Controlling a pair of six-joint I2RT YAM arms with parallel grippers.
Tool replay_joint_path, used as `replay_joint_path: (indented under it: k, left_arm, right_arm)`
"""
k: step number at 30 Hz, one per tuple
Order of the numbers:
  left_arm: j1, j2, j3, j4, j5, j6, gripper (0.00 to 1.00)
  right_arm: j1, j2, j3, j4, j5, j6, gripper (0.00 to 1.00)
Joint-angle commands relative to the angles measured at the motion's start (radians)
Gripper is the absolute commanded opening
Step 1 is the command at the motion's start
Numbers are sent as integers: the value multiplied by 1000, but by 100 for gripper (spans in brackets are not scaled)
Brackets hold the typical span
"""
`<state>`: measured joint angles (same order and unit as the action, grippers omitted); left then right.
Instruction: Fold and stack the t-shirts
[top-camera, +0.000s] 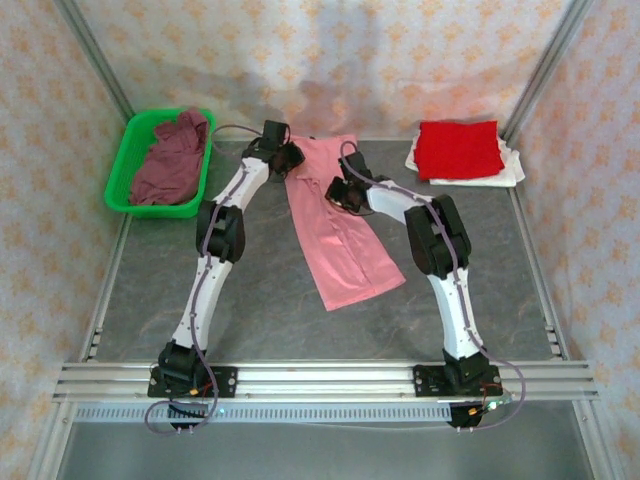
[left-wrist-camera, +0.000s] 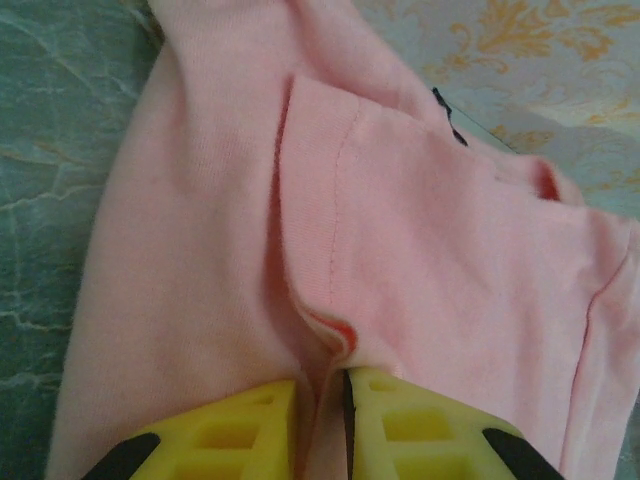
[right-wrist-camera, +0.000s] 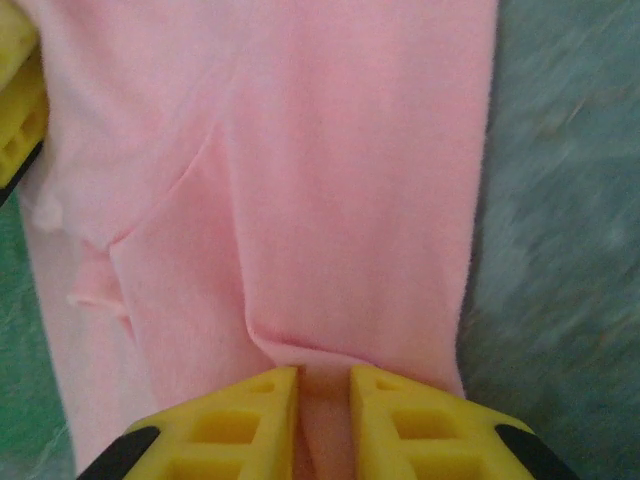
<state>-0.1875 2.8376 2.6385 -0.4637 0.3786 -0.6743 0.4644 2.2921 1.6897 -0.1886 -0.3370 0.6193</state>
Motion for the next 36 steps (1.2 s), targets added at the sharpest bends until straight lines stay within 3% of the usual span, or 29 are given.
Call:
replay_joint_path:
  k: [1,6,12,18,22,25,31,36]
  left_arm:
    - [5,53,54,-29,45,50,20]
    - [-2,-93,-40,-103,0,105,22]
    - [-5,-463,-473,80,-132,129,29]
    - [-21,-808,-881,184,-152,134,32]
    - [-75,-1092,-1291,331,-175,163,32]
    - [-117,-1252,-1552,426,-156,180,32]
    - [-156,-1513,-1955,515,-107,99,30]
    - [-245,-1716,-2066,331,-107,62,30]
  right_arm:
    - [-17,18,-4,-81,58,33,24]
    - [-65,75,167,-208,105,-68,29]
    - [-77,-19,198,-345,151,-193,38]
    - [-79,-322,-203,-301,128,-239,42]
    - [-55,-570,-532,-231,88,-231,34]
    - [-4,-696,-682,-251,110,-238,28]
    - [26,-726,-788,-311,128,-239,21]
    - [69,-691,-842,-303,104,-216,20]
